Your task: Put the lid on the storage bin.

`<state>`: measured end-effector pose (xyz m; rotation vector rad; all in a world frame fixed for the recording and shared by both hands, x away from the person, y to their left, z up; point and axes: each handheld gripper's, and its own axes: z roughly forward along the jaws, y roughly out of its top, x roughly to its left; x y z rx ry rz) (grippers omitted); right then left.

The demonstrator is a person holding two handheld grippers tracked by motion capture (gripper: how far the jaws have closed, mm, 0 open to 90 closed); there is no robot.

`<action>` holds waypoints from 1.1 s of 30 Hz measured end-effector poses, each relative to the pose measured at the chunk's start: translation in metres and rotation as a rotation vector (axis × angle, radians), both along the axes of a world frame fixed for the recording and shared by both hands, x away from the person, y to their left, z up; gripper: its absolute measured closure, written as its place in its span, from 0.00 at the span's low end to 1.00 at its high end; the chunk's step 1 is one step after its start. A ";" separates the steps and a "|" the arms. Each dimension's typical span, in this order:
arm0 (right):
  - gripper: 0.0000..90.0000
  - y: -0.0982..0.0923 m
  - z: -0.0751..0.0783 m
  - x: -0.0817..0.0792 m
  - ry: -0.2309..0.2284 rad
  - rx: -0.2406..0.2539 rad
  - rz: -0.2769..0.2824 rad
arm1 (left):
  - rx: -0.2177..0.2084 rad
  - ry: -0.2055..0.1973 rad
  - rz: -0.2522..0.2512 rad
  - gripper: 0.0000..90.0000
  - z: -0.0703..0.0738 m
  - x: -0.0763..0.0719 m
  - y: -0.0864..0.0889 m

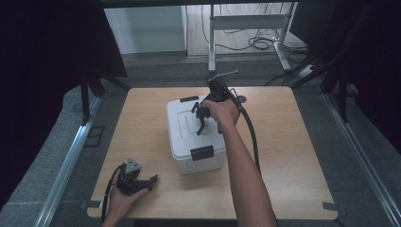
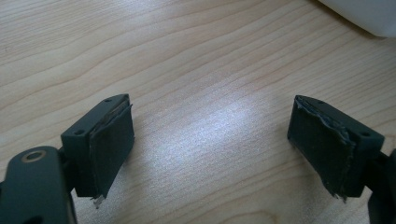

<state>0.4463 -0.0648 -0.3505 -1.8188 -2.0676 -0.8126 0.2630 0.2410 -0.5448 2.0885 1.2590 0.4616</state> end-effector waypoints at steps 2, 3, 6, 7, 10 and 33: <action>0.93 -0.001 -0.002 0.001 0.000 -0.002 -0.007 | 0.000 0.000 -0.001 0.16 0.000 0.000 0.000; 0.93 -0.001 -0.003 0.001 0.002 -0.003 -0.010 | 0.000 0.000 -0.001 0.16 0.000 0.000 0.000; 0.93 -0.002 -0.006 0.002 0.005 0.009 -0.008 | 0.000 0.000 -0.001 0.16 0.000 0.000 0.000; 0.93 -0.002 -0.006 0.002 0.005 0.011 -0.007 | 0.000 0.000 -0.001 0.16 0.000 0.000 0.000; 0.93 -0.002 -0.006 0.001 0.001 0.011 -0.006 | 0.000 -0.001 -0.002 0.16 0.000 0.000 0.000; 0.86 -0.011 -0.012 0.000 -0.022 -0.005 0.013 | 0.001 -0.001 -0.002 0.16 0.000 0.000 0.000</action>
